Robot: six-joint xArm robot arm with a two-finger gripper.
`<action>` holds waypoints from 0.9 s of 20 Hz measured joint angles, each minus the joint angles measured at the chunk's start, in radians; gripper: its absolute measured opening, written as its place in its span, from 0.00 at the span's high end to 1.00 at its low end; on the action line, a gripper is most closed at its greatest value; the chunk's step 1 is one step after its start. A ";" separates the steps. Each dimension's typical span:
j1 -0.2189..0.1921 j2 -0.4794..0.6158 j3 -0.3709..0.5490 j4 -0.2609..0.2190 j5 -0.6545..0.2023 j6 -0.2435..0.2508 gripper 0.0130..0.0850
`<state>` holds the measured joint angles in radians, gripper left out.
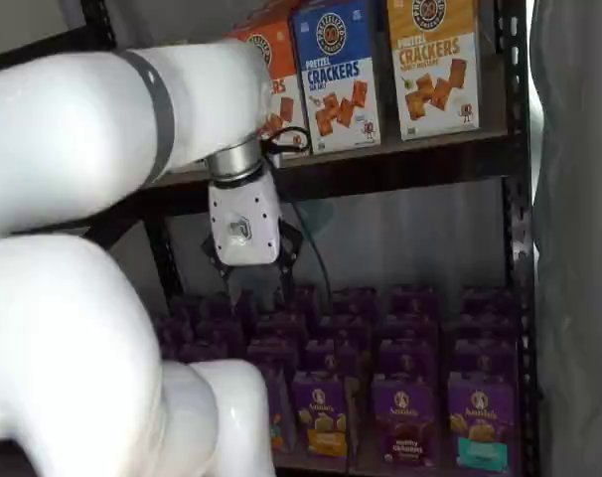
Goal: Pick up the purple box with a brown patch in the center, on the bottom shelf, the fifth box from the left
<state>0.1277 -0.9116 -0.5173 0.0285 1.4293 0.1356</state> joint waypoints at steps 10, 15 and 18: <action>0.002 0.022 0.016 -0.006 -0.037 0.002 0.00; -0.002 0.068 0.056 -0.026 -0.126 0.002 0.00; -0.001 0.105 0.081 -0.051 -0.192 0.011 0.00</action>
<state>0.1267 -0.8063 -0.4359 -0.0229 1.2375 0.1470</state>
